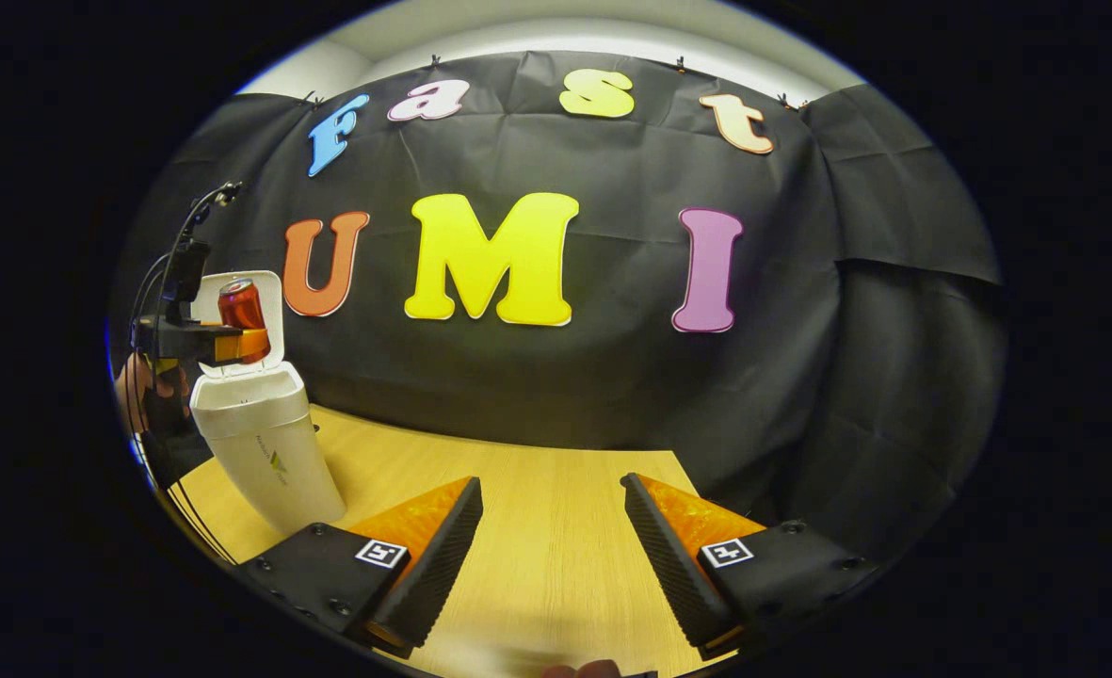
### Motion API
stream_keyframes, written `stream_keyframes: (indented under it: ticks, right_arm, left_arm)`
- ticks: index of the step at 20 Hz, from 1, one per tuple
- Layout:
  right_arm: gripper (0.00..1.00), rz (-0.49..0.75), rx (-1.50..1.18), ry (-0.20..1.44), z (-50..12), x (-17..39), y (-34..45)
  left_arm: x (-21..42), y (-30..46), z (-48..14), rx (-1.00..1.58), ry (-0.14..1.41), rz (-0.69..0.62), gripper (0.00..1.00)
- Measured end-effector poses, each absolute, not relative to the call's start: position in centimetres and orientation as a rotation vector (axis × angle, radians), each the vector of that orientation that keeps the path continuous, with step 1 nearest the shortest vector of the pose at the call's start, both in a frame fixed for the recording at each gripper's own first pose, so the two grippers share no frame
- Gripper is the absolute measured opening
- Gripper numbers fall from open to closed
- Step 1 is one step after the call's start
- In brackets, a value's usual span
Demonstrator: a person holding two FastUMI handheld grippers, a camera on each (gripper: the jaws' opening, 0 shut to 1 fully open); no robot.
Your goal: Press the lid of the desktop garbage bin to open it, pick up the crumpled paper on the desktop and throw it into the bin, then pick up the pop can on the desktop and drop it into the bin, and finally close the garbage bin lid.
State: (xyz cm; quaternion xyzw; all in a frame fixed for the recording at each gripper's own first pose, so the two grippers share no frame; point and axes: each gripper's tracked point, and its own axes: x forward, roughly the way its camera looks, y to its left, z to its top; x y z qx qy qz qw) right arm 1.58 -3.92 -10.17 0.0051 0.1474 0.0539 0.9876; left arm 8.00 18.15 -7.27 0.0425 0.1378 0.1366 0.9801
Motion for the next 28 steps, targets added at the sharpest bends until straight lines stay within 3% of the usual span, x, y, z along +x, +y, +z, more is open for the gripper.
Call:
stream_keyframes:
  ticks: [8, 12, 17, 23, 28]
  right_arm:
    - [0.97, 0.154, 0.013, 0.307, -10.0, 2.8, -1.5]
    - [0.97, 0.167, 0.014, 0.322, -10.3, 2.5, -1.0]
    - [0.97, 0.2, 0.01, 0.322, -10.2, 2.5, 0.0]
    - [0.97, 0.243, 0.04, 0.326, -10.2, 2.1, 0.9]
    - [0.97, 0.254, 0.096, 0.335, -10.2, 2.2, -0.2]
  left_arm:
    - [6.9, 22.6, -13.3, 0.002, 0.433, 0.391, 0.86]
    - [7.0, 22.6, -12.8, 0.009, 0.415, 0.405, 0.87]
    - [6.2, 21.2, -10.1, 0.003, 0.347, 0.446, 0.96]
    - [6.1, 18.1, -6.7, 0.002, 0.265, 0.468, 0.96]
    - [6.6, 18.3, -1.6, 0.031, 0.202, 0.559, 0.96]
